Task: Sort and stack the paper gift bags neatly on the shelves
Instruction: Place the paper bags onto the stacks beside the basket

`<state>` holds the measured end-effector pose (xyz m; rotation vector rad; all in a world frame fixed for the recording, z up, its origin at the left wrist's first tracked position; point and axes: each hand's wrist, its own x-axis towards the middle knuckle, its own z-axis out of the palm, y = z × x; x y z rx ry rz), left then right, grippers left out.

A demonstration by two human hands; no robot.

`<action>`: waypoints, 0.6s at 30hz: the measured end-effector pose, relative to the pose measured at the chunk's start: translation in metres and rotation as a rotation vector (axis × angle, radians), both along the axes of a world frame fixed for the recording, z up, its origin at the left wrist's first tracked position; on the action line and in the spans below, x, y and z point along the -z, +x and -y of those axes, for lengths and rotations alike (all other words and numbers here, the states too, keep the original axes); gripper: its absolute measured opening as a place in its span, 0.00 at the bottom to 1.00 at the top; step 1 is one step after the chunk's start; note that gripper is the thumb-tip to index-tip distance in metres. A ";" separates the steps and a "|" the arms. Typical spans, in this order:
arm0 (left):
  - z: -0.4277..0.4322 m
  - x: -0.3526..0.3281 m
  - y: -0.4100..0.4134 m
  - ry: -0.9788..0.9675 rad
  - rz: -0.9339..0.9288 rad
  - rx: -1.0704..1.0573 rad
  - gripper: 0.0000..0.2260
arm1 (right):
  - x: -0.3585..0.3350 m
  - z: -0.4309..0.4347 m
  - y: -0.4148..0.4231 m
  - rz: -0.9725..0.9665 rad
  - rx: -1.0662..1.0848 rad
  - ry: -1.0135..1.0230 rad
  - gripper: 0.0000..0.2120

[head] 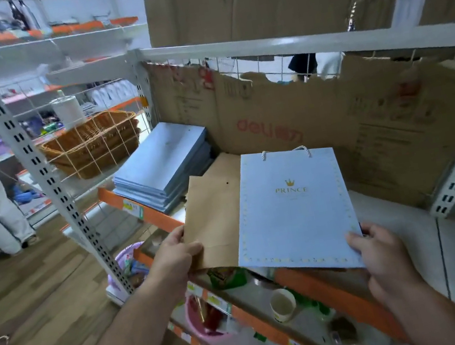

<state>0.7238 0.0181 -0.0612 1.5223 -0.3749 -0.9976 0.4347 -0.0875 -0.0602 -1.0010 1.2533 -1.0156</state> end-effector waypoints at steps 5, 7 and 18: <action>0.049 0.004 0.031 0.033 0.028 0.059 0.21 | 0.001 0.035 0.025 -0.011 0.041 0.005 0.06; 0.069 0.004 0.045 0.039 0.046 0.086 0.20 | 0.004 0.045 0.037 -0.022 0.065 0.008 0.05; 0.175 0.020 0.131 0.089 0.484 0.345 0.28 | 0.024 0.054 0.127 -0.141 0.278 0.046 0.05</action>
